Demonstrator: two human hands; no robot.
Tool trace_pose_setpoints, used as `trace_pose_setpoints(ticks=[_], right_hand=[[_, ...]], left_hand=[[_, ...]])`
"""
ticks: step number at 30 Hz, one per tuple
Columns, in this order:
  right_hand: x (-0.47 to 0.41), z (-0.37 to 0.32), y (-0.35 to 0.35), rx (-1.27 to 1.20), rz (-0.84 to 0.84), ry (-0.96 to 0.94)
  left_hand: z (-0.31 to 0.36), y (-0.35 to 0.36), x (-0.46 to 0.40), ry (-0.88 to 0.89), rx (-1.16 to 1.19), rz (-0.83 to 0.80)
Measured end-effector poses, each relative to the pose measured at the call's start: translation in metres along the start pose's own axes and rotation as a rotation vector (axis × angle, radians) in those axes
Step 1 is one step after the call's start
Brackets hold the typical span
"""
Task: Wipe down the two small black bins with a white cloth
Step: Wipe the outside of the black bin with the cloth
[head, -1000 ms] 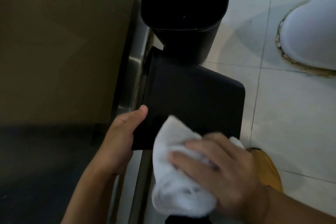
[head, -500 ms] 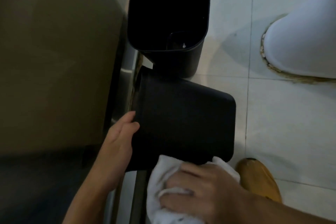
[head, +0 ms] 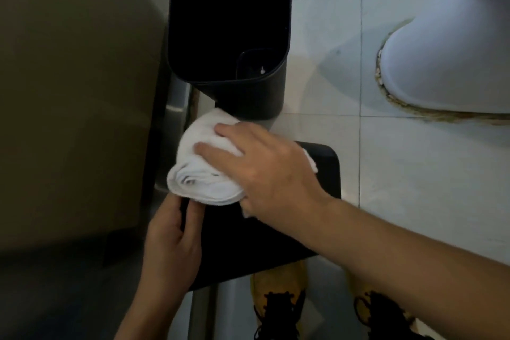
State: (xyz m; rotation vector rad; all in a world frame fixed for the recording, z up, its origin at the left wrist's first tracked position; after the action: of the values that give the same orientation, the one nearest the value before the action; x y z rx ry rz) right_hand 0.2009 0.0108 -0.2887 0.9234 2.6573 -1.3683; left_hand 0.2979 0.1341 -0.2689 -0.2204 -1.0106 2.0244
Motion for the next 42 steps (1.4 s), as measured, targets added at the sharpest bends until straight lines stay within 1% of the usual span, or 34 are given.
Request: trace_pose_setpoints(ticks=[2,3,4,7,8,9,10,12,13,14,15,17,19,20,22,24,26,27,28,29,30,31,34,35,37,39,41,42], right_hand=[[0.016,0.028,-0.008,0.073,0.053,0.087],[0.028,0.045,-0.015,0.123,0.063,0.164],[0.041,0.065,-0.021,0.164,0.036,0.247],[0.082,0.119,-0.041,0.208,-0.191,0.507],[0.096,0.128,-0.05,0.226,-0.229,0.558],[0.107,0.132,-0.06,0.239,-0.209,0.592],[0.116,0.13,-0.071,0.243,-0.128,0.627],[0.124,0.112,-0.086,0.206,0.103,0.665],[0.12,0.099,-0.087,0.157,0.195,0.652],[0.111,0.085,-0.085,0.097,0.252,0.615],[0.099,0.07,-0.078,0.036,0.264,0.548],[0.068,0.041,-0.058,-0.03,0.215,0.378],[0.043,0.013,-0.032,-0.005,0.122,0.225],[0.036,0.003,-0.019,0.029,0.057,0.174],[0.033,-0.001,-0.003,0.089,-0.063,0.142],[0.035,0.021,-0.004,0.147,-0.072,0.196],[0.031,0.055,-0.018,0.137,-0.063,0.367],[0.029,0.075,-0.026,0.155,-0.135,0.479],[0.031,0.094,-0.032,0.186,-0.261,0.577],[0.037,0.11,-0.042,0.208,-0.328,0.641],[0.043,0.12,-0.054,0.221,-0.323,0.664],[0.052,0.126,-0.067,0.239,-0.268,0.671],[0.071,0.115,-0.099,0.19,0.122,0.696],[0.072,0.106,-0.099,0.156,0.197,0.694],[0.061,0.078,-0.089,0.047,0.243,0.579],[0.045,0.046,-0.065,-0.051,0.21,0.366],[0.033,0.016,-0.037,-0.078,0.131,0.121],[0.03,0.008,-0.025,-0.073,0.088,0.032]], left_hand=[[-0.003,0.001,0.001,-0.029,-0.013,0.001],[-0.003,0.0,0.001,-0.062,0.01,-0.003],[-0.002,0.0,0.001,-0.096,0.035,-0.014],[0.004,-0.001,0.001,-0.148,0.096,-0.035],[0.005,-0.001,0.001,-0.156,0.106,-0.035],[0.004,-0.001,0.001,-0.169,0.115,-0.036],[0.002,-0.001,0.001,-0.183,0.122,-0.038],[0.002,0.0,0.003,-0.199,0.13,-0.047],[0.001,0.001,0.003,-0.201,0.126,-0.052],[0.001,0.002,0.004,-0.198,0.121,-0.056],[0.001,0.002,0.004,-0.188,0.119,-0.053],[0.003,0.002,0.003,-0.127,0.07,-0.012],[0.004,0.002,0.002,-0.082,-0.006,0.028],[0.003,0.002,0.003,-0.086,-0.019,0.039],[0.0,0.001,0.004,-0.094,-0.021,0.056],[-0.001,0.001,0.005,-0.112,-0.007,0.055],[0.0,0.001,0.006,-0.139,0.015,0.032],[0.001,0.001,0.007,-0.159,0.032,0.015],[0.003,0.002,0.007,-0.179,0.055,0.001],[0.004,0.002,0.006,-0.192,0.072,-0.009],[0.005,0.002,0.006,-0.203,0.08,-0.017],[0.005,0.002,0.006,-0.216,0.086,-0.022],[0.003,0.002,0.006,-0.227,0.113,-0.036],[0.003,0.002,0.006,-0.218,0.114,-0.04],[0.001,0.003,0.006,-0.191,0.118,-0.034],[0.0,0.003,0.006,-0.139,0.1,-0.001],[-0.001,0.002,0.006,-0.085,0.064,0.017],[-0.001,0.002,0.005,-0.063,0.053,0.023]])
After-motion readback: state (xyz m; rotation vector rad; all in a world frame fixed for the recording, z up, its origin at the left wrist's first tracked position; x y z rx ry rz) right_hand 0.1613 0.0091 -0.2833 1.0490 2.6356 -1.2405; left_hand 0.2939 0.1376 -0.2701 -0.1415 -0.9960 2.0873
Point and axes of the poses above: each hand's wrist, its own x-axis away from the middle knuckle, its own y-axis out of the palm, z = x × y, the point moved 4 cm from there along -x, towards the middle knuckle, and after that the axes turned 4 degrees about -x, right-handed, at the moved point
